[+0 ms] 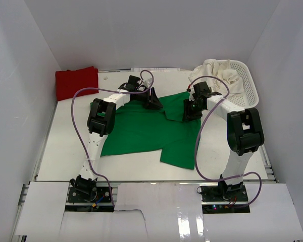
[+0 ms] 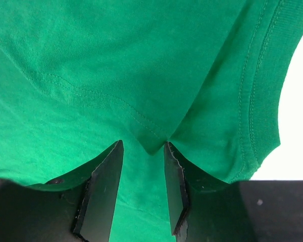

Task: Fold and stack the t-shirts
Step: Fold the flattened tshirt in 1/3 of the way

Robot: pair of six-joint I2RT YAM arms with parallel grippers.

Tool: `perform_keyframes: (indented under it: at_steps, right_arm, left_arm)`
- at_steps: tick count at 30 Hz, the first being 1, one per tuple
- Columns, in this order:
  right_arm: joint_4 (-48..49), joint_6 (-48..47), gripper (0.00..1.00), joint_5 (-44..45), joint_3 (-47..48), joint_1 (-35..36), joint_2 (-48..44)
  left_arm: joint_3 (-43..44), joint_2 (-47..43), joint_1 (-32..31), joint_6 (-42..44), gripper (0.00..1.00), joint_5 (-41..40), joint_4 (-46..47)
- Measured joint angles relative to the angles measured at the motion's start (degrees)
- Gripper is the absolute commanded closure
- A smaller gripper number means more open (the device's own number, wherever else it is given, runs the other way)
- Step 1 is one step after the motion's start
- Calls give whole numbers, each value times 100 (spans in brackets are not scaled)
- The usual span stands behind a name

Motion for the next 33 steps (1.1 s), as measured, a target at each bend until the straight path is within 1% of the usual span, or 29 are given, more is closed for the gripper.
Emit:
perform_keyframes:
  at_steps: [1, 3, 4, 5, 6, 9, 10, 11, 33]
  right_arm:
    - [22, 7, 56, -7, 0, -2, 11]
    - [52, 9, 61, -31, 0, -11, 33]
    - [57, 11, 67, -44, 0, -17, 44]
    - [59, 13, 80, -52, 0, -26, 57]
    - [63, 31, 82, -50, 0, -35, 70]
    - [76, 42, 79, -57, 0, -70, 109]
    - [83, 46, 90, -66, 0, -81, 127]
    - [92, 28, 92, -70, 0, -98, 144]
    - [-35, 37, 92, -37, -157, -389, 170]
  left_arm:
    - [9, 0, 0, 4, 48, 0, -17]
    - [22, 0, 0, 17, 47, -2, -46]
    - [22, 0, 0, 28, 48, -4, -61]
    - [22, 0, 0, 33, 48, -4, -63]
    - [22, 0, 0, 42, 48, -4, -66]
    - [24, 0, 0, 55, 48, -4, -83]
    - [26, 0, 0, 59, 48, -4, -87]
    - [28, 0, 0, 70, 48, -4, -94]
    - [52, 0, 0, 101, 48, -17, -190]
